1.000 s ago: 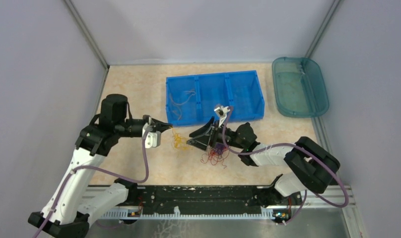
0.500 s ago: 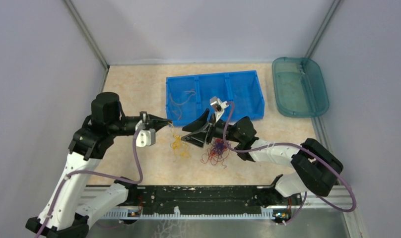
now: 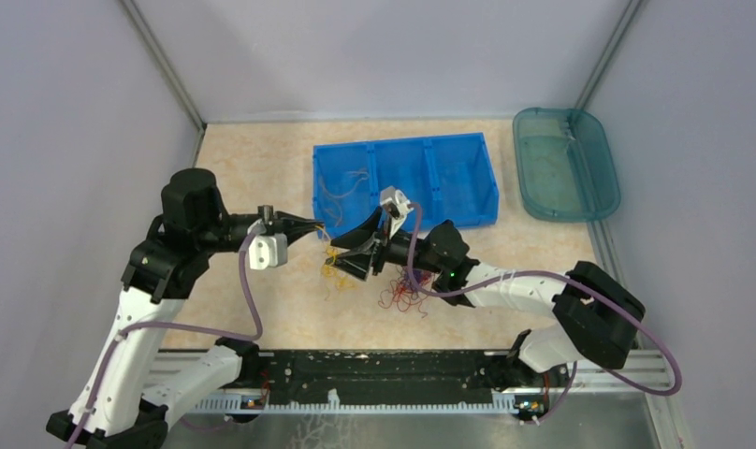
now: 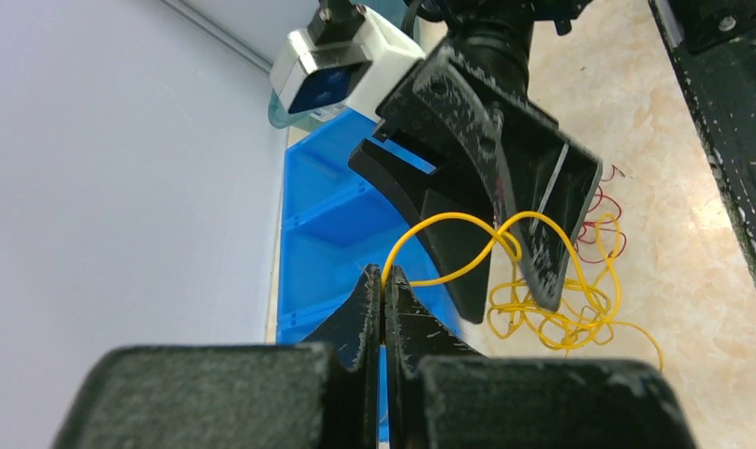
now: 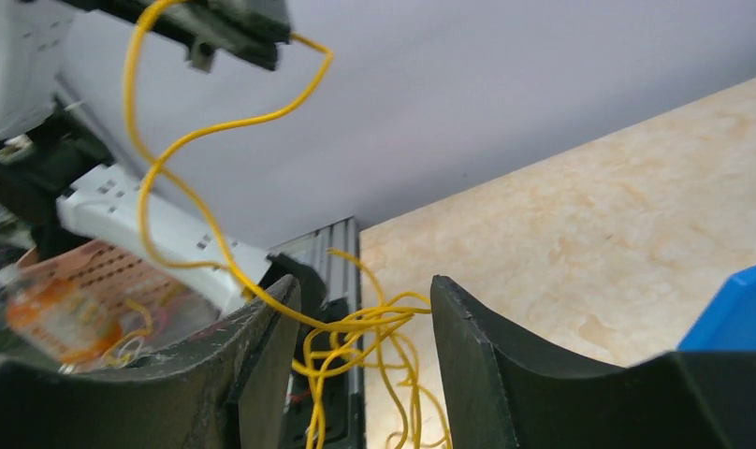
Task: Untangle the cables
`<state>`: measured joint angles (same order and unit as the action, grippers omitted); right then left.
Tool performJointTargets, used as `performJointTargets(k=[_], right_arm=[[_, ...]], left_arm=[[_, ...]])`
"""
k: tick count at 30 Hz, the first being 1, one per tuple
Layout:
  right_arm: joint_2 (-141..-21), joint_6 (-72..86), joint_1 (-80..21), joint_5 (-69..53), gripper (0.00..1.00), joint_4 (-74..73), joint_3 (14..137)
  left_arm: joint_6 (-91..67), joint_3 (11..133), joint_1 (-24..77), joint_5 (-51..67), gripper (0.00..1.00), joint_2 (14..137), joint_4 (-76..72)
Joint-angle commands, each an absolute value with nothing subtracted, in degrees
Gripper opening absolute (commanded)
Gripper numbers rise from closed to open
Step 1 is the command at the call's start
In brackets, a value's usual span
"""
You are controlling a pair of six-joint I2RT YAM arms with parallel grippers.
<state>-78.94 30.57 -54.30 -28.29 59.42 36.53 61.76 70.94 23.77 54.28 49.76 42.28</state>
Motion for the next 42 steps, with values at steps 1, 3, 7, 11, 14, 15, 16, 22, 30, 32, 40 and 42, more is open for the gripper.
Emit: performJointTargets(k=[1,3,7,11,14,15,16,22,30,32,40,42], right_arm=[[-76.3,20.6,-57.2,-12.6,0.53,54.2,40.8],[-75.0,18.0,-58.5,-5.7,0.53,55.5,40.0],[-74.0,15.7,-59.0,-0.4,0.54,58.2,39.9],[-75.8,14.7,-59.3,-1.7,0.55,58.3,42.1],[-77.0,13.6,-60.4,-2.8,0.58,59.9,42.5],[-77.3,13.2,-60.9,-2.8,0.59,60.3,42.6],[-77.4,12.8,-61.2,-3.1,0.61,60.8,42.7],[-77.8,13.7,-61.3,-2.4,0.70,62.4,42.8],[-83.0,15.9,-61.4,-4.3,0.66,63.2,41.8],[-84.3,16.3,-61.4,-5.3,0.64,62.7,41.8],[-88.2,18.1,-62.1,-7.4,0.54,63.1,41.1],[-89.1,18.6,-62.3,-7.7,0.53,63.5,40.9]], left_arm=[[56.9,74.3,24.0,56.9,0.01,50.3,41.4],[55.4,75.2,24.1,57.5,0.01,50.7,42.2],[54.2,78.4,24.1,59.1,0.01,52.3,46.2],[51.3,80.0,24.1,60.2,0.01,53.3,46.9],[51.2,81.4,24.1,60.7,0.02,54.6,49.1],[51.3,81.6,24.1,60.7,0.02,54.8,49.7],[51.5,81.6,24.1,60.7,0.02,54.9,50.0],[51.6,81.6,24.1,60.9,0.02,55.1,50.7],[48.9,86.0,24.3,62.2,0.01,56.3,50.6],[47.5,87.1,24.3,62.9,0.01,56.8,50.5],[34.8,91.1,24.2,64.5,0.01,57.3,39.9],[32.0,92.8,24.2,65.1,0.01,58.0,38.1]])
